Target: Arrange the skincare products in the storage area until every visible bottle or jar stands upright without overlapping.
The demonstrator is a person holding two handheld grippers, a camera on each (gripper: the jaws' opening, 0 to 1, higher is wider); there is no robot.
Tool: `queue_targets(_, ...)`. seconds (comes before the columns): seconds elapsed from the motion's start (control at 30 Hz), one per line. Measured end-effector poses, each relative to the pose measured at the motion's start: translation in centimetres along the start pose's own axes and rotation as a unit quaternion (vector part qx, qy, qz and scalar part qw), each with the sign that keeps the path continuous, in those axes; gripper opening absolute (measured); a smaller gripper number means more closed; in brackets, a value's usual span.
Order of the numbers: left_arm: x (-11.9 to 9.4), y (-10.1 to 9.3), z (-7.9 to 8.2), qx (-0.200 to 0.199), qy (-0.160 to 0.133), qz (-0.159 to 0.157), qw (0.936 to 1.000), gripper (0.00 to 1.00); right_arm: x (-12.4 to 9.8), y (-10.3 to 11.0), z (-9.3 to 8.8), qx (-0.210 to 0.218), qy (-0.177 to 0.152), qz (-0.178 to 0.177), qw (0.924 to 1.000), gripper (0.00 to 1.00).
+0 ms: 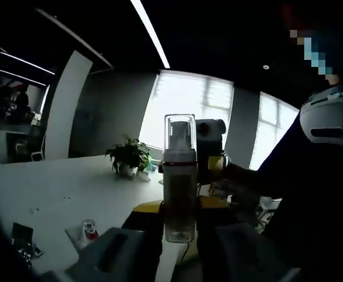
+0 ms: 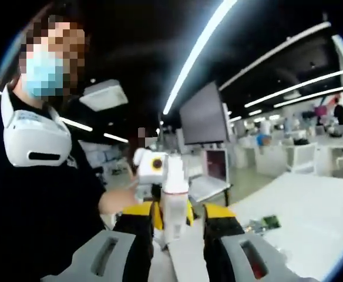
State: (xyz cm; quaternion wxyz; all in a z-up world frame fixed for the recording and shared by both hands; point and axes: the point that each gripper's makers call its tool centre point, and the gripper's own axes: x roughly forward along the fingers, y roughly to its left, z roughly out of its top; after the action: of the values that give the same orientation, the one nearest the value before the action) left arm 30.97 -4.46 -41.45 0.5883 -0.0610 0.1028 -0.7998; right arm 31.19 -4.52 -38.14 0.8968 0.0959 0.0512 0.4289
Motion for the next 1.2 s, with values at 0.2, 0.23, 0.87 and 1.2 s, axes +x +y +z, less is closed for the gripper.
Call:
queue_targets(0.2, 0.0, -0.6, -0.5, -0.004, 0.008, -0.01, 0.9999, 0.26, 1.5, 0.9, -0.2, -0.009, 0.001, 0.025, 0.9997, 0.16)
queue_targets(0.23, 0.0, -0.6, -0.6, -0.005, 0.009, -0.012, 0.9999, 0.26, 1.6, 1.1, -0.2, -0.003, 0.002, 0.032, 0.9995, 0.14)
queue_targets(0.87, 0.0, 0.9, -3.5, 0.038, 0.053, 0.056, 0.9963, 0.36, -0.1, -0.9, -1.6, 0.021, -0.037, -0.012, 0.999, 0.11)
queue_targets(1.2, -3.2, 3.5, -6.6, 0.008, 0.077, 0.154, 0.9851, 0.54, -1.3, -3.4, -3.6, 0.009, -0.024, -0.053, 0.9982, 0.11)
